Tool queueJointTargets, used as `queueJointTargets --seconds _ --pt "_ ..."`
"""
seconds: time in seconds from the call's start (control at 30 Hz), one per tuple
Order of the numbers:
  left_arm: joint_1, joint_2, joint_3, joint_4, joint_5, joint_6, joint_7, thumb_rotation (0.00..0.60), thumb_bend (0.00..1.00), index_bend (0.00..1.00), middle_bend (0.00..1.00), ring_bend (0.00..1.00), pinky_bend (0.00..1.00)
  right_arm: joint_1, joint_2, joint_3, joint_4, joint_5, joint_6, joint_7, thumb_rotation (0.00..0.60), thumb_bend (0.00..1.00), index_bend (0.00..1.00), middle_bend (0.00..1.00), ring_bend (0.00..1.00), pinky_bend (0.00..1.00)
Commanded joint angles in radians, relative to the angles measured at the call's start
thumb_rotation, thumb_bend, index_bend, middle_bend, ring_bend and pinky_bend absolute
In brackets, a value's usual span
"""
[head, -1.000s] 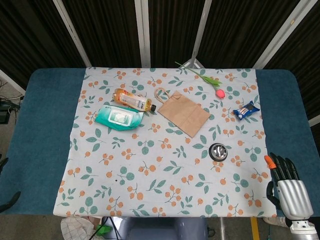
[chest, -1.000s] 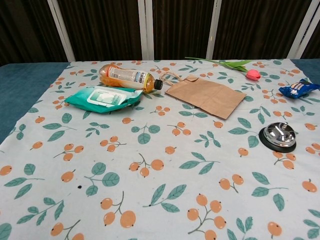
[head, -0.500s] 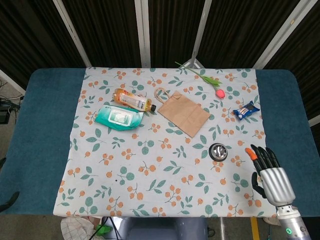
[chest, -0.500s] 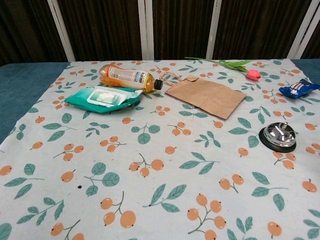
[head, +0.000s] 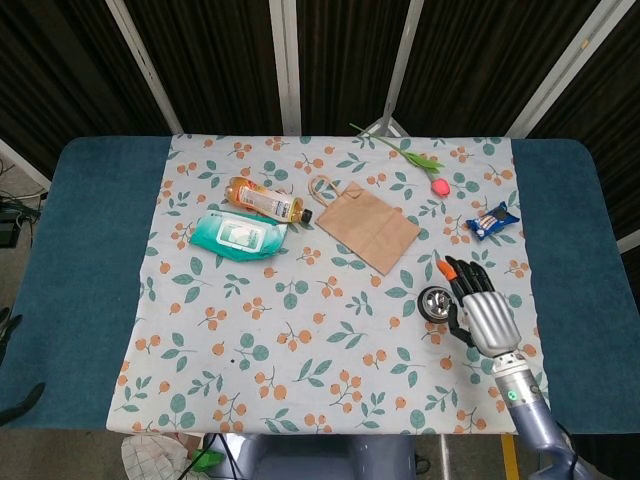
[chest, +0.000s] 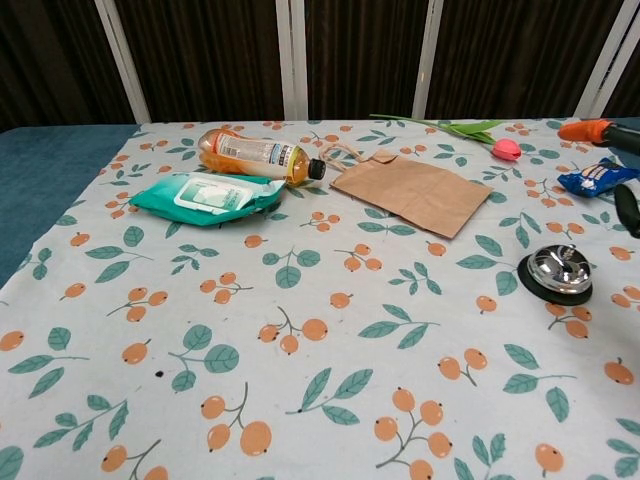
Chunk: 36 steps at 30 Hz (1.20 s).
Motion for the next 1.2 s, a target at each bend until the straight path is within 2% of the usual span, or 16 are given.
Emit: queueJointTargets --seconds 0.03,0.47,0.73,1.2 --pt "-0.001 -0.001 -0.003 -0.002 -0.006 -0.003 0.003 0.600 0.33 0.05 0.00 0.00 0.10 0.032 -0.052 0.010 0.063 0.033 -0.035 0.018 0.600 0.78 0.04 0.00 0.00 0.00" --pt "-0.019 -0.011 -0.013 -0.018 -0.037 -0.036 0.049 0.600 0.33 0.05 0.00 0.00 0.10 0.071 -0.136 -0.014 0.190 0.092 -0.110 0.044 0.600 0.79 0.04 0.00 0.00 0.00" --pt "-0.017 -0.012 -0.016 -0.021 -0.047 -0.034 0.055 0.600 0.33 0.05 0.00 0.00 0.10 0.109 -0.195 -0.018 0.256 0.096 -0.138 -0.012 0.600 0.79 0.04 0.00 0.00 0.00" --pt "-0.018 -0.010 -0.021 -0.020 -0.057 -0.032 0.048 0.600 0.33 0.05 0.00 0.00 0.10 0.165 -0.292 -0.010 0.348 0.141 -0.206 -0.030 0.600 0.79 0.04 0.00 0.00 0.00"
